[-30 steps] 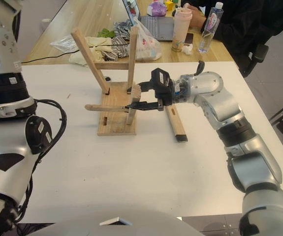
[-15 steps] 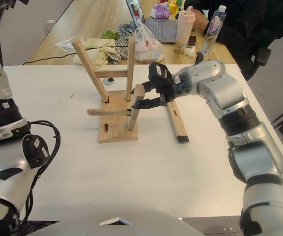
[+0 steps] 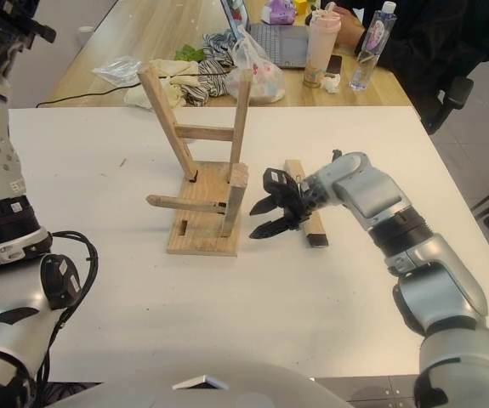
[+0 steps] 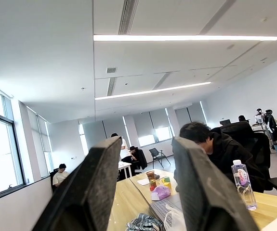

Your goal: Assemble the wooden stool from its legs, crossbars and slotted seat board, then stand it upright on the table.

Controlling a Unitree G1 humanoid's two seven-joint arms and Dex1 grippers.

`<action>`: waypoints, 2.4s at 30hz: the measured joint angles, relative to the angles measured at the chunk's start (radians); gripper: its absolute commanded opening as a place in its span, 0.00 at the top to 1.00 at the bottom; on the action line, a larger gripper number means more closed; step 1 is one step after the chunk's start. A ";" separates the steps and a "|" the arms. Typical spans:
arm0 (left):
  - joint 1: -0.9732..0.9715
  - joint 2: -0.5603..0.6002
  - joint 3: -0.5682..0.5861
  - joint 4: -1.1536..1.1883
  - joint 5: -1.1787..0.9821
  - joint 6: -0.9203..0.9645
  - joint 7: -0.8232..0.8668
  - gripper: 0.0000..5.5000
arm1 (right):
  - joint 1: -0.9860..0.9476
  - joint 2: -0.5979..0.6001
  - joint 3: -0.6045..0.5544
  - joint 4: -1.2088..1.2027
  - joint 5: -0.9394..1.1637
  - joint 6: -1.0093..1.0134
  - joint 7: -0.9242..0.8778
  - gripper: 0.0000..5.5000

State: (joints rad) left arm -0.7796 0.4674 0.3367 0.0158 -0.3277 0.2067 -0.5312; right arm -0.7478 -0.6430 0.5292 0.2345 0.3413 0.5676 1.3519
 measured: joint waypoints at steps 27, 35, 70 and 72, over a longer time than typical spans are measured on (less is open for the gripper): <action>0.582 -0.167 0.169 -0.108 -0.085 0.305 0.436 0.66 | 0.609 0.162 -0.593 -0.286 -0.027 0.289 -0.814 0.34; 0.666 -0.201 0.124 -0.118 -0.073 0.249 0.424 0.66 | 0.644 0.118 -0.506 -0.293 -0.121 0.173 -0.816 0.56; -0.052 0.031 -0.011 -0.108 -1.146 0.728 -0.167 0.44 | 0.297 0.271 -0.568 -0.608 0.647 0.169 -0.503 0.63; -0.051 0.027 0.001 -0.109 -1.168 0.727 -0.152 0.51 | 0.298 0.269 -0.566 -0.607 0.631 0.159 -0.491 0.63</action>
State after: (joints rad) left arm -0.8308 0.4945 0.3379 -0.0930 -1.4955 0.9332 -0.6835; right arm -0.4502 -0.3744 -0.0367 -0.3729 0.9722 0.7263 0.8614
